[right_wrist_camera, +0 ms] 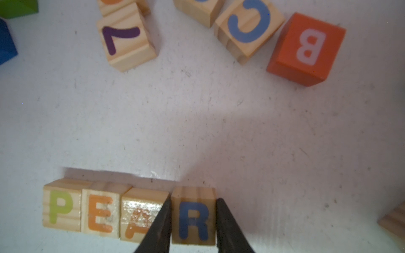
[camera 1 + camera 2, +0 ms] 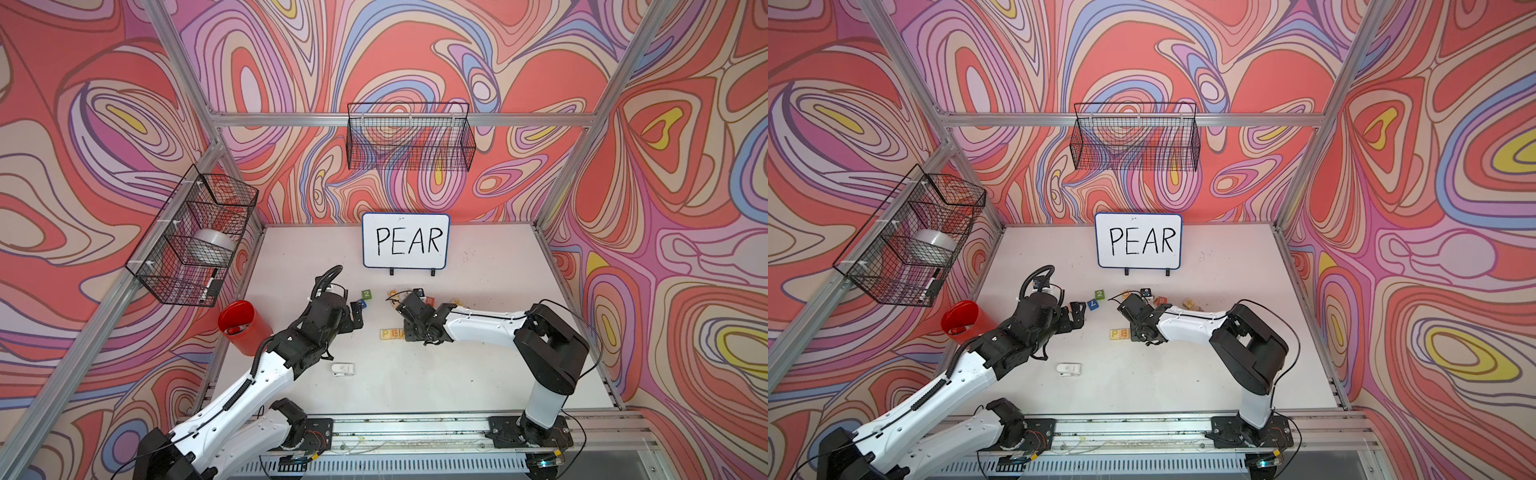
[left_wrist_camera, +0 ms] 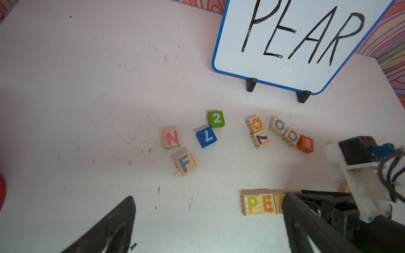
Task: Spell the uppercase word “pear” with letter blocks
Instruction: Move the letter block to the center of the board.
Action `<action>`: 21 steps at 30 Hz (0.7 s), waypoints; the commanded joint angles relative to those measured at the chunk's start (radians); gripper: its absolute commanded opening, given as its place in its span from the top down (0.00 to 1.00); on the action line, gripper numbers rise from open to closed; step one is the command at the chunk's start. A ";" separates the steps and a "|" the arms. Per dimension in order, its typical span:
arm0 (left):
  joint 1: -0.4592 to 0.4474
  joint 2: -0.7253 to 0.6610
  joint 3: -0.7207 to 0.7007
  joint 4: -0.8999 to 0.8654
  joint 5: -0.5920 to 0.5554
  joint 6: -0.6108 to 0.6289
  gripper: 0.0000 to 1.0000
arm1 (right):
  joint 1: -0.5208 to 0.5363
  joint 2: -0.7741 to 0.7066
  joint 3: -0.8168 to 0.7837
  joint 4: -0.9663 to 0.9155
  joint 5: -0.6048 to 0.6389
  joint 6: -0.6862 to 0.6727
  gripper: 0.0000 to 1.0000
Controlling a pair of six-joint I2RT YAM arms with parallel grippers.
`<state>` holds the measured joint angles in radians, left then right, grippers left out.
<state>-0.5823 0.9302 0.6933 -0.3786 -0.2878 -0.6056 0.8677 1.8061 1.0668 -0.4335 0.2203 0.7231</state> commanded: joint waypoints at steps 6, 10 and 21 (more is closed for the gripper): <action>0.002 0.004 -0.002 -0.011 -0.003 0.001 0.00 | 0.011 0.009 0.020 -0.030 0.011 0.020 0.59; 0.002 0.004 0.000 -0.016 -0.002 -0.001 0.00 | 0.011 -0.003 0.026 -0.039 0.024 0.022 0.58; 0.002 0.008 0.000 -0.018 -0.002 -0.003 0.00 | 0.009 -0.097 0.032 -0.091 0.111 0.024 0.44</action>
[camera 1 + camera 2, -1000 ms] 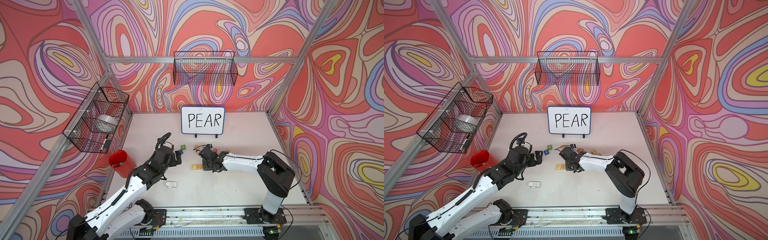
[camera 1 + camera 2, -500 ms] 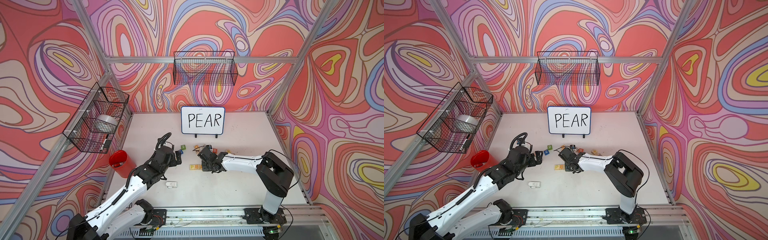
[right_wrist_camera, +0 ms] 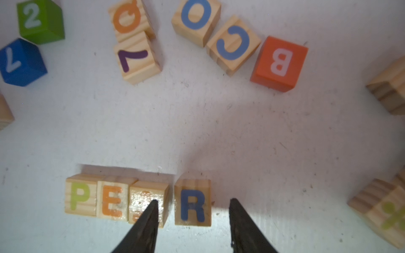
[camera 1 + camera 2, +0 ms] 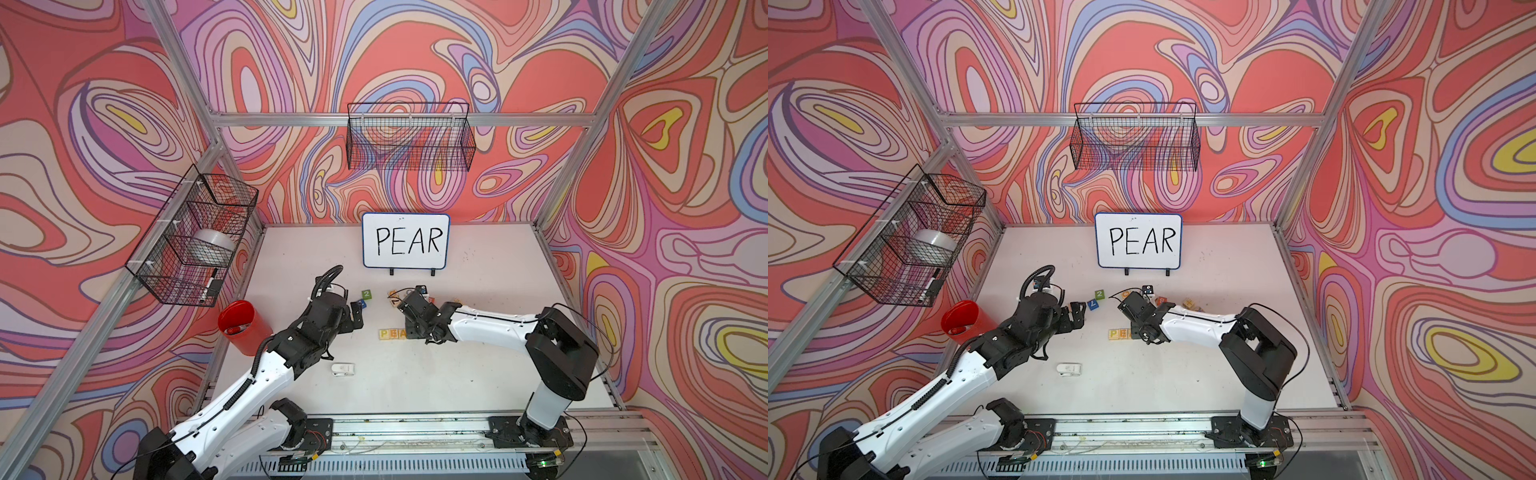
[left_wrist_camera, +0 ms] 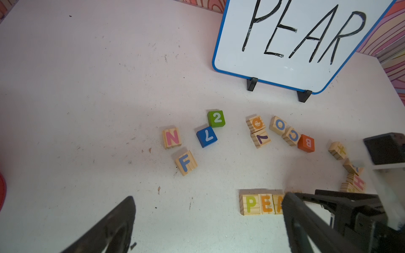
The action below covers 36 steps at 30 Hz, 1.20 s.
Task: Spell the uppercase word “pear” with letter blocks
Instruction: Move the letter block to the center of the board.
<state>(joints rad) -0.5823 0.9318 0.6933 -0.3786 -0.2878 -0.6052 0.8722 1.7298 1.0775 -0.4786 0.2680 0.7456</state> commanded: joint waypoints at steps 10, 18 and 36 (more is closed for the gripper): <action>0.002 0.005 -0.002 -0.025 -0.006 -0.006 0.00 | -0.047 -0.003 0.013 -0.165 0.169 0.011 0.30; 0.002 0.024 0.000 -0.025 0.005 -0.008 0.00 | -0.073 0.020 -0.014 -0.143 0.131 -0.053 0.24; 0.002 0.027 -0.001 -0.024 0.003 -0.015 0.00 | -0.077 0.077 -0.051 -0.039 0.032 -0.175 0.23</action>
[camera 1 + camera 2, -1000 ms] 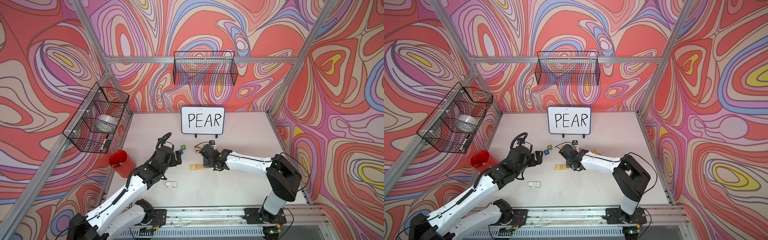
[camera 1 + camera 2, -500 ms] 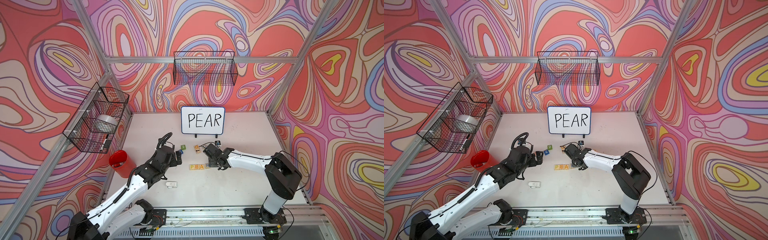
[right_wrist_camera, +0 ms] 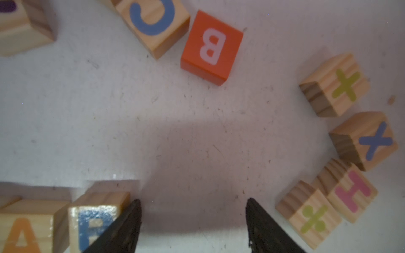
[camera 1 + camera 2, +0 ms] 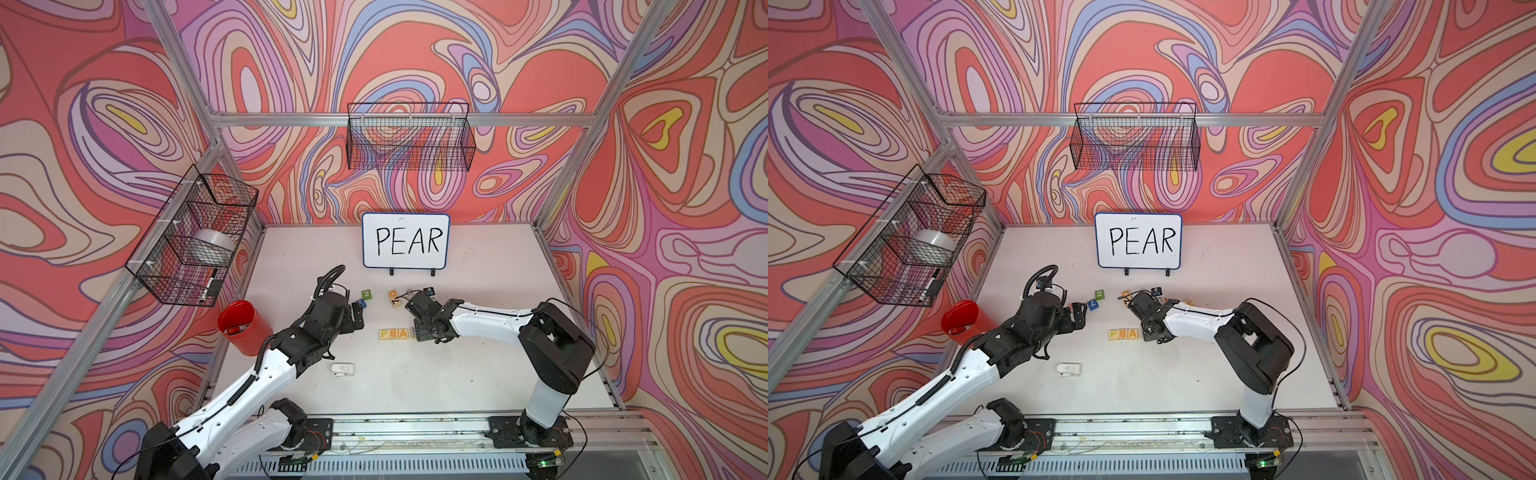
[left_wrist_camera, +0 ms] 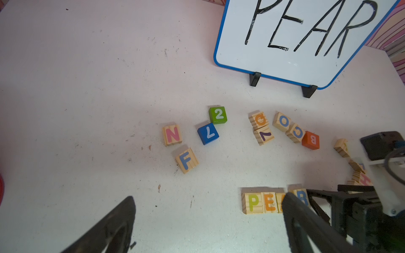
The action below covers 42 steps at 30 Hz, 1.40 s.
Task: Spell the uppercase word “pear” with letter blocks
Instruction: Move the letter block to the center of the board.
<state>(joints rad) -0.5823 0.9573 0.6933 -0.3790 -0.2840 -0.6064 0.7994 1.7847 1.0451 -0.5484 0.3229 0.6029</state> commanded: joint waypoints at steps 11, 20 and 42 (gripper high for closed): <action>0.002 0.001 -0.006 -0.022 -0.001 -0.015 0.00 | -0.003 0.023 -0.028 0.078 -0.053 -0.087 0.24; 0.002 0.017 -0.009 -0.024 0.023 -0.014 0.00 | -0.003 0.009 -0.019 0.047 -0.043 -0.081 0.25; 0.002 0.035 0.005 -0.016 0.023 -0.006 0.00 | -0.024 0.067 0.082 0.122 -0.016 0.057 0.24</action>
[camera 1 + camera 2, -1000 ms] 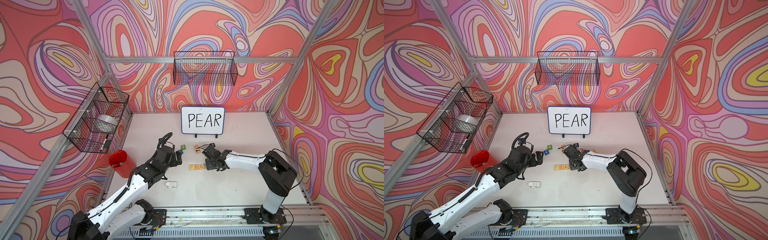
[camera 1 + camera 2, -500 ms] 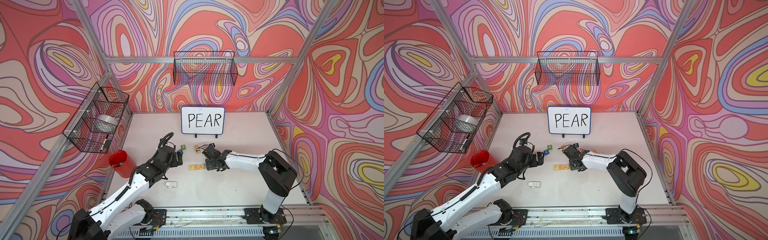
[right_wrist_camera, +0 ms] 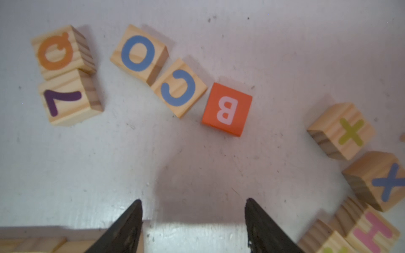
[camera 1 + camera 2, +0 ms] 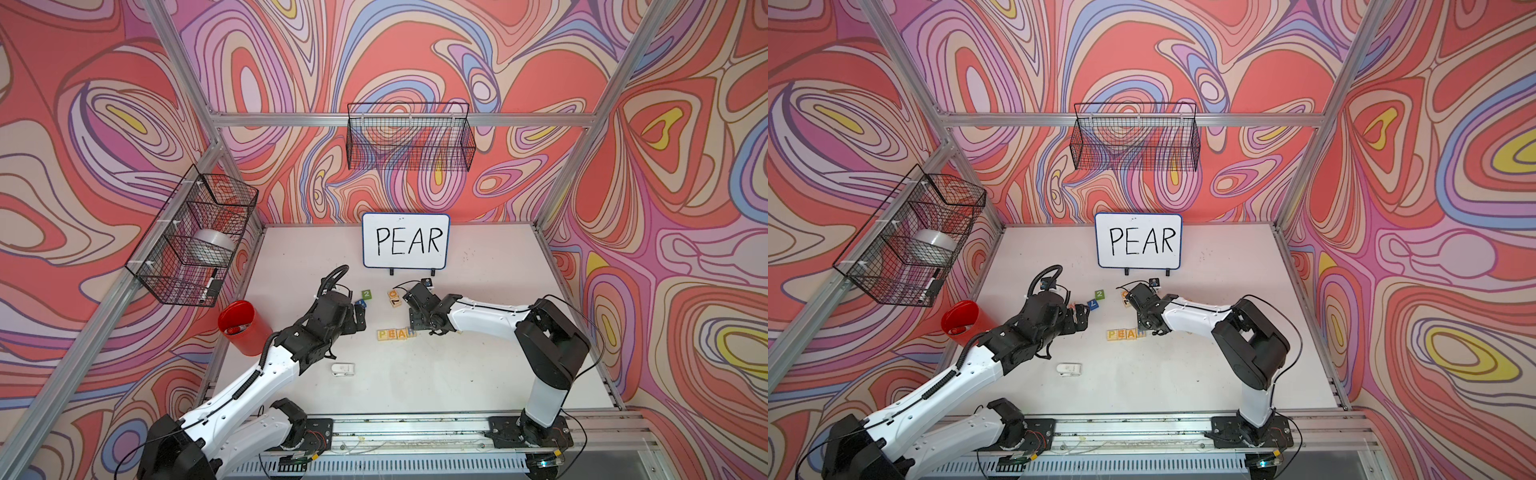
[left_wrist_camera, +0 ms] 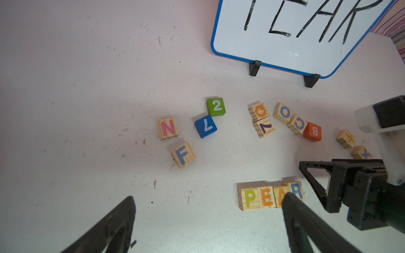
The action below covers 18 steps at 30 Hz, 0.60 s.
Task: Spell the uppercase word “pear” with letter blocks
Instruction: Move the letter block to the center of the board.
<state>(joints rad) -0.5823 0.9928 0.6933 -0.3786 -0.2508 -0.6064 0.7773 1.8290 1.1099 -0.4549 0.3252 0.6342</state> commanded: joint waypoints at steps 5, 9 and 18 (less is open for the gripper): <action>0.002 -0.008 0.002 -0.020 -0.015 -0.005 0.00 | -0.002 0.032 0.015 0.029 -0.036 0.019 0.25; 0.002 -0.005 0.002 -0.019 -0.014 -0.004 0.00 | -0.001 0.018 0.001 0.027 -0.040 0.014 0.25; 0.002 -0.006 0.000 -0.016 -0.014 -0.004 0.00 | 0.008 0.010 -0.020 0.021 -0.059 0.005 0.25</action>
<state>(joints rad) -0.5823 0.9928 0.6933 -0.3786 -0.2516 -0.6060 0.7799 1.8450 1.1069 -0.4339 0.2703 0.6411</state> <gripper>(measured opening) 0.999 0.747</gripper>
